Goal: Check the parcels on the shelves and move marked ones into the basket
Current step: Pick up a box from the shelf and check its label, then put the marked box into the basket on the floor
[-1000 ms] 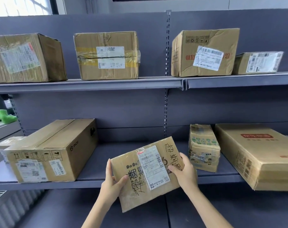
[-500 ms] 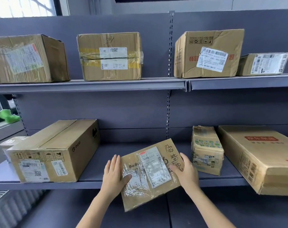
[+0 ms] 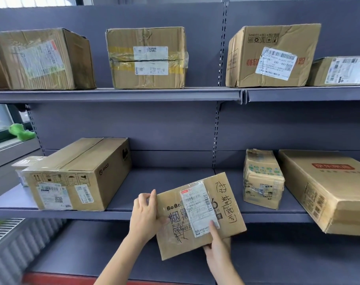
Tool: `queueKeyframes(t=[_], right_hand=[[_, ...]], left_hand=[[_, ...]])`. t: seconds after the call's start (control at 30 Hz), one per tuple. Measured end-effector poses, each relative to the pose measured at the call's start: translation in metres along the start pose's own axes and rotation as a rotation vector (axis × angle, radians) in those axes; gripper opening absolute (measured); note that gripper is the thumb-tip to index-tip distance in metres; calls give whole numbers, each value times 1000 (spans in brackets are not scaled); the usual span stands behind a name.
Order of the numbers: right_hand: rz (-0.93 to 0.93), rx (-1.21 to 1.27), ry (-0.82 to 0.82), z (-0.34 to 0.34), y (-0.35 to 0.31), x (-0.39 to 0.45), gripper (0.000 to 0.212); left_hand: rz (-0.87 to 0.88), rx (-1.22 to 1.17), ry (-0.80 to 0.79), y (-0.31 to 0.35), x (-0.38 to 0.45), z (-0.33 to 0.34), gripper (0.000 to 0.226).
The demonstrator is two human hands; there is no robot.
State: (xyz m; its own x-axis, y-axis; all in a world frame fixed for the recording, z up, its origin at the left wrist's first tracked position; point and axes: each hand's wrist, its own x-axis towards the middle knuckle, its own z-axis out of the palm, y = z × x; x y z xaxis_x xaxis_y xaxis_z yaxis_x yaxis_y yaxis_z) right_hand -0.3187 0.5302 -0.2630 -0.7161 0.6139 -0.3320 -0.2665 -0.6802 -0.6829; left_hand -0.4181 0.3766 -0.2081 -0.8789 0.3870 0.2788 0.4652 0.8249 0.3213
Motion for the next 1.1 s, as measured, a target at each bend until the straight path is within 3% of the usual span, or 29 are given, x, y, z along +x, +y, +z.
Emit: queueKeyframes(t=[0.07,0.2,0.3,0.37,0.57,0.83,1.1], right_hand=[[64,-21,-105,-2,10,-6,44],[-17,-162,-112,-15,16,-9,33],[-152,-366,-129,-26,7,-7,37],[-210,-482,-137,-33,1,-8,43],[-289,-629,-93,-71,-15,-23,48],[-232,-798,-3,-135,-8,-39,52],[-1,-853,70,-211,19,-39,43]], left_hand=[[-6,-5,-14,1,-3,-1,92],[-16,-8,-110,0,-18,6,62],[-127,-370,-220,0,-39,22,39],[-186,-600,-231,7,-55,31,38],[-219,-821,-275,39,-91,64,53],[-321,-840,-391,58,-139,115,58],[-467,-784,-580,61,-191,174,58]])
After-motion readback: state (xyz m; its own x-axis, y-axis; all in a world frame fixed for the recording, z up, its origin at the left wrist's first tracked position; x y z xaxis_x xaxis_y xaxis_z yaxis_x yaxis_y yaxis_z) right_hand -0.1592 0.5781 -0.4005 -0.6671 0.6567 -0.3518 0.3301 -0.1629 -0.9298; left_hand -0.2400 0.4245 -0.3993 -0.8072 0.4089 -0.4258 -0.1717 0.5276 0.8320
